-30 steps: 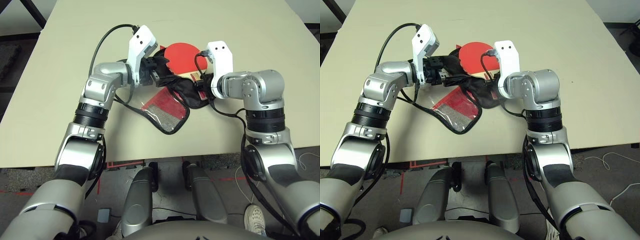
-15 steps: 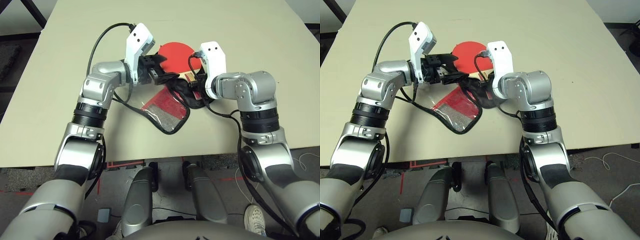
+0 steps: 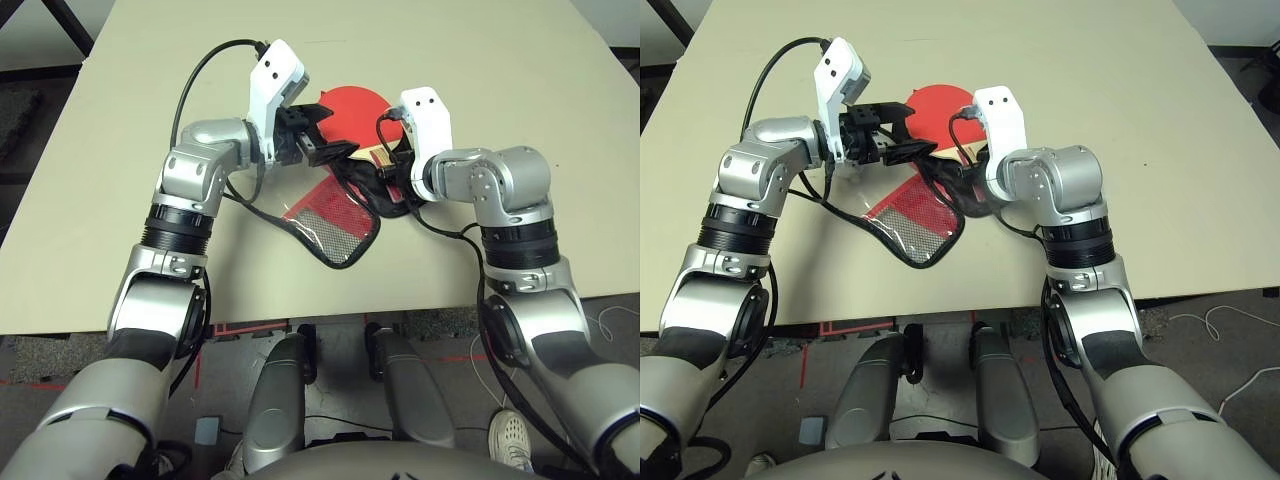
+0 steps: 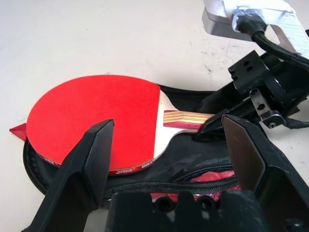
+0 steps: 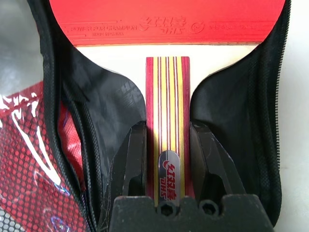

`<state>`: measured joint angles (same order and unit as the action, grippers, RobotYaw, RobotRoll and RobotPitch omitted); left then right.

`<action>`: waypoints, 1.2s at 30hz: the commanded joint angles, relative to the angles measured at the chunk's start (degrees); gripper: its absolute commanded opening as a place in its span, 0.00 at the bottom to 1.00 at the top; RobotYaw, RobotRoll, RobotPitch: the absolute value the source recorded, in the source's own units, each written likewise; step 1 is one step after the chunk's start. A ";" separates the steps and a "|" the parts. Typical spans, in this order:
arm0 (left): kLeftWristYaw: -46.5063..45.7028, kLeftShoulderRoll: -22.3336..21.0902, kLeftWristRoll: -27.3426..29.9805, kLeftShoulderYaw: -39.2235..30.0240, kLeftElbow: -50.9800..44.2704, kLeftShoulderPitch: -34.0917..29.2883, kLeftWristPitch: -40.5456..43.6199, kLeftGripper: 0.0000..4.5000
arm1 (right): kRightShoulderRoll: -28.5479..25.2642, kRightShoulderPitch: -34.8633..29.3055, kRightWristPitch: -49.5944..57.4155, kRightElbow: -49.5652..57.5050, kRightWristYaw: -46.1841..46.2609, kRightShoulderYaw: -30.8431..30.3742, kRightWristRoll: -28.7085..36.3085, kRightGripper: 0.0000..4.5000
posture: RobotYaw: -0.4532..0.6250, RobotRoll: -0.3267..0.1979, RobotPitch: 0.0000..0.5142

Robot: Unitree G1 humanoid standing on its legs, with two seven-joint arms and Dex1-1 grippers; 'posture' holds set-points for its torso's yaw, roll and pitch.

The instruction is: Store the ping-pong paddle in its case and zip it.

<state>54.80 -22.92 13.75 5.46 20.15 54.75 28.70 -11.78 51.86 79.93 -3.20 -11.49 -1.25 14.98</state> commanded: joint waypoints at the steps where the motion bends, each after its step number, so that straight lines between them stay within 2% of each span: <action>1: 0.04 0.05 0.02 -0.19 0.82 0.08 -0.75 1.00 | -0.21 -1.33 1.58 1.02 -0.75 -0.61 0.39 0.24 | 0.43 0.62 0.47; 9: -0.25 0.31 0.14 -0.55 1.94 0.93 -1.68 1.00 | -0.10 -2.15 1.20 1.77 -1.04 -0.65 0.31 0.24 | 0.42 0.62 0.47; 10: -0.26 0.32 0.56 -0.90 1.84 1.20 -1.32 1.00 | -0.18 -2.21 0.70 1.85 -1.24 -0.62 0.37 0.41 | 0.42 0.62 0.47; 12: -0.26 -0.05 1.78 -2.32 1.66 2.51 0.11 1.00 | -0.37 -1.96 0.18 2.47 -1.98 -0.01 0.90 0.54 | 0.43 0.62 0.47; 17: 0.48 -4.34 2.43 -5.31 3.53 6.89 0.52 1.00 | -2.69 -1.87 -4.18 6.54 -7.80 3.21 5.02 0.96 | 0.44 0.62 0.47; 18: 0.67 -6.08 1.97 -5.85 4.83 8.09 -0.32 1.00 | -3.95 -1.95 -6.09 7.21 -9.86 4.19 6.19 0.99 | 0.44 0.62 0.47; 22: 2.70 -13.24 0.86 -7.28 9.43 10.95 -2.05 1.00 | -11.13 -4.02 -20.32 8.62 -21.23 6.02 9.09 0.99 | 0.45 0.62 0.48; 27: 7.68 -20.14 0.25 -6.92 12.76 8.80 -2.52 1.00 | -18.60 -6.65 -34.35 5.94 -33.81 7.08 10.58 0.99 | 0.46 0.62 0.49; 32: 9.99 -25.60 -1.24 -6.96 15.31 3.85 -2.85 1.00 | -23.72 -6.97 -41.43 2.35 -42.22 6.63 10.95 0.99 | 0.46 0.62 0.50; 36: 11.40 -28.76 -2.78 -6.32 17.39 -1.30 -4.28 1.00 | -25.48 -7.08 -42.04 1.93 -46.27 6.49 12.52 0.99 | 0.47 0.62 0.50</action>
<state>64.96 -50.60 12.35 -1.47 36.66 54.90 25.20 -36.69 45.56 38.55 -1.30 -56.04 5.41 26.28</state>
